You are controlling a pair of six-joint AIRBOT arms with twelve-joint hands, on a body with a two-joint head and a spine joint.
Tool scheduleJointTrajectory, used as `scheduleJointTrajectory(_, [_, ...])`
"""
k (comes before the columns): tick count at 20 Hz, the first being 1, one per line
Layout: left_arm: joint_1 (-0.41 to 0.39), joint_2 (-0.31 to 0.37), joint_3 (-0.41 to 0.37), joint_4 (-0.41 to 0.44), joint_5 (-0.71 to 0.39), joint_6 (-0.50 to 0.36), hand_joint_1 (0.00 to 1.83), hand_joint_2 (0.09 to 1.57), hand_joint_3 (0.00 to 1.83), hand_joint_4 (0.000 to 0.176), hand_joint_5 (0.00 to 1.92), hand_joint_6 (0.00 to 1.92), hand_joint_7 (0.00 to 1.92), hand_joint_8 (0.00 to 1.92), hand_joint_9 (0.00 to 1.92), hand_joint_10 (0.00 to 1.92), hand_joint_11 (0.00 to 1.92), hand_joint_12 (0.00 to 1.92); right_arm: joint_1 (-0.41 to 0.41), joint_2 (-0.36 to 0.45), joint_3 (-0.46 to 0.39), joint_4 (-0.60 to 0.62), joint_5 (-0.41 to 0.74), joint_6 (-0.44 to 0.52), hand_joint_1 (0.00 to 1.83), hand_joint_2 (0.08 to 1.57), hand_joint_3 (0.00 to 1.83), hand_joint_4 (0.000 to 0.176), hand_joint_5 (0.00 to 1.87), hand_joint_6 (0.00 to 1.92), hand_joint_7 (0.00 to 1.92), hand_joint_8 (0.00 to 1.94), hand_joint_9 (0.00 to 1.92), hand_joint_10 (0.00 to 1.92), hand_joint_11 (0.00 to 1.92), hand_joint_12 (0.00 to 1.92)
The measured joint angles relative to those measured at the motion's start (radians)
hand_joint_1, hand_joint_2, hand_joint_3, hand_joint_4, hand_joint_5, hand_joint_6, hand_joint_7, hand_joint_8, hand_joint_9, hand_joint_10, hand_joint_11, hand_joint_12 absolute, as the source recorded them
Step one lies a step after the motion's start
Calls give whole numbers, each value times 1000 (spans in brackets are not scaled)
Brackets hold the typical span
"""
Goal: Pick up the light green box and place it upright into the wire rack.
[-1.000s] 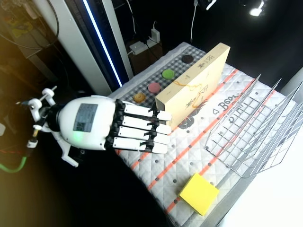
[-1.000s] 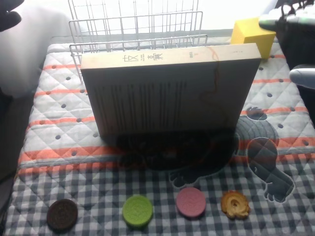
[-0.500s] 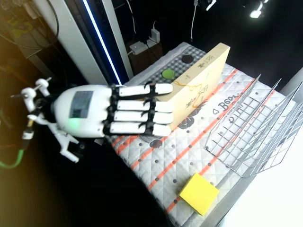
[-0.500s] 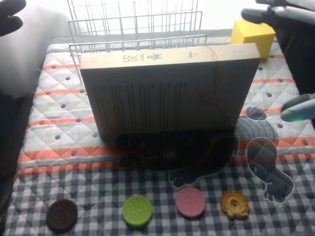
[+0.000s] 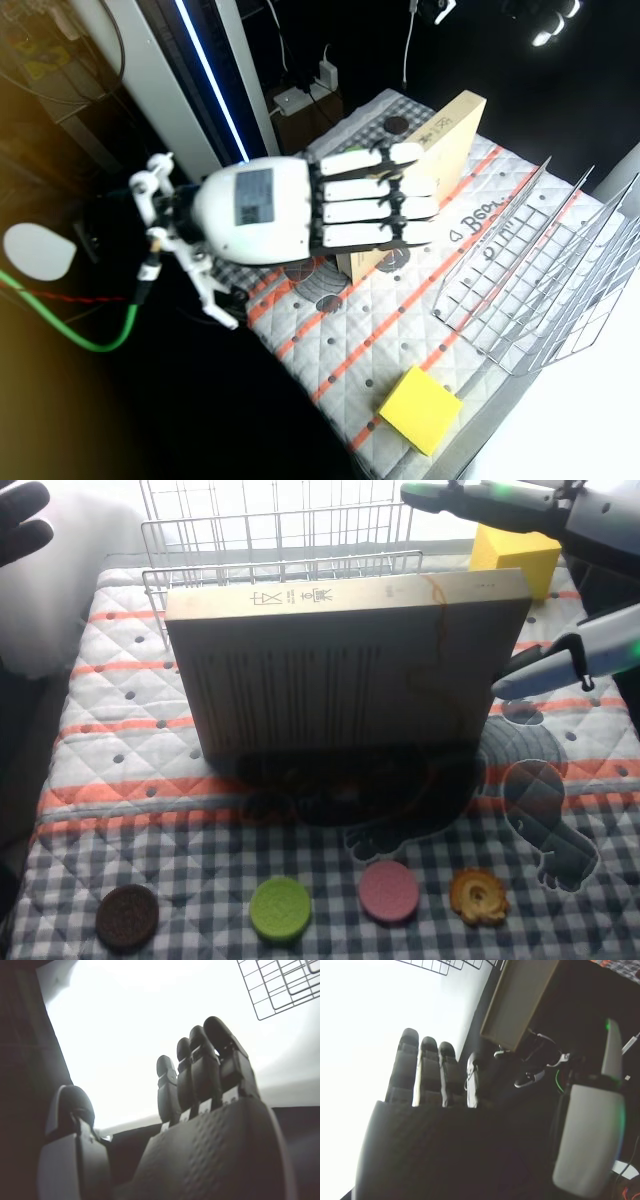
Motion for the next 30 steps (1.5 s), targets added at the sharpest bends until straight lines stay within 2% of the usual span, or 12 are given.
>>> scheduleJointTrajectory(3, [-4, -9, 0, 5, 26, 0, 834, 847, 0, 146, 418, 0, 324, 1, 349, 1, 0, 1021, 18, -19, 3, -32, -31, 2, 640, 815, 0, 166, 0, 0, 12, 2, 48, 8, 145, 77])
scheduleJointTrajectory(4, [-4, -10, 1, 3, 24, 0, 844, 841, 0, 147, 419, 1, 323, 1, 349, 1, 0, 1021, 18, -26, 5, -34, -34, 3, 633, 814, 0, 159, 0, 0, 13, 2, 53, 9, 147, 80])
scheduleJointTrajectory(5, [-4, -10, 1, 1, 27, 0, 844, 839, 0, 148, 416, 0, 317, 1, 343, 1, 0, 1006, 18, -34, 7, -41, -37, 3, 649, 822, 1, 132, 0, 0, 2, 0, 51, 7, 147, 82])
scheduleJointTrajectory(11, [-15, -23, 6, 3, 56, 0, 834, 840, 0, 147, 416, 0, 321, 1, 351, 2, 0, 1023, 74, -91, 46, -134, -58, 87, 733, 816, 0, 175, 0, 0, 13, 5, 0, 0, 0, 2])
scheduleJointTrajectory(15, [-24, -29, 10, -2, 66, 0, 791, 861, 2, 150, 405, 0, 312, 0, 340, 0, 0, 1001, 100, -125, 53, -192, -80, 88, 719, 787, 0, 155, 0, 0, 0, 0, 0, 0, 83, 39])
scheduleJointTrajectory(18, [-24, -29, 10, -2, 68, 0, 820, 853, 0, 145, 419, 4, 321, 4, 350, 5, 0, 992, 100, -151, 77, -196, -94, 89, 772, 805, 1, 165, 0, 0, 0, 0, 29, 10, 134, 68])
scheduleJointTrajectory(21, [-25, -29, 10, -1, 67, 0, 799, 862, 0, 138, 440, 5, 330, 2, 360, 5, 0, 1031, 100, -169, 96, -196, -127, 89, 731, 798, 0, 151, 0, 0, 31, 2, 126, 5, 3, 628])
scheduleJointTrajectory(23, [-25, -29, 10, -2, 66, 0, 820, 854, 0, 140, 447, 7, 334, 3, 360, 4, 0, 1028, 100, -176, 98, -195, -142, 89, 743, 804, 1, 126, 0, 0, 109, 10, 196, 15, 0, 660])
scheduleJointTrajectory(25, [-25, -29, 10, -1, 66, 0, 830, 853, 0, 138, 447, 5, 341, 5, 371, 7, 14, 1036, 97, -184, 99, -190, -149, 89, 728, 813, 1, 83, 0, 0, 227, 13, 273, 18, 0, 668])
scheduleJointTrajectory(26, [-25, -29, 10, -2, 66, 0, 836, 851, 0, 131, 458, 8, 353, 8, 382, 10, 24, 1043, 90, -188, 101, -183, -153, 89, 753, 823, 2, 80, 54, 8, 241, 7, 293, 14, 0, 693])
scheduleJointTrajectory(27, [-25, -29, 10, -2, 66, 0, 855, 849, 0, 120, 467, 9, 353, 7, 383, 9, 23, 1048, 85, -192, 101, -181, -156, 89, 774, 832, 1, 96, 99, 7, 258, 4, 315, 11, 0, 706])
scheduleJointTrajectory(30, [-25, -29, 10, -3, 66, 0, 863, 853, 0, 113, 472, 8, 348, 2, 366, 1, 0, 1050, 79, -204, 109, -177, -158, 90, 814, 855, 0, 96, 163, 0, 352, 6, 441, 22, 25, 1159])
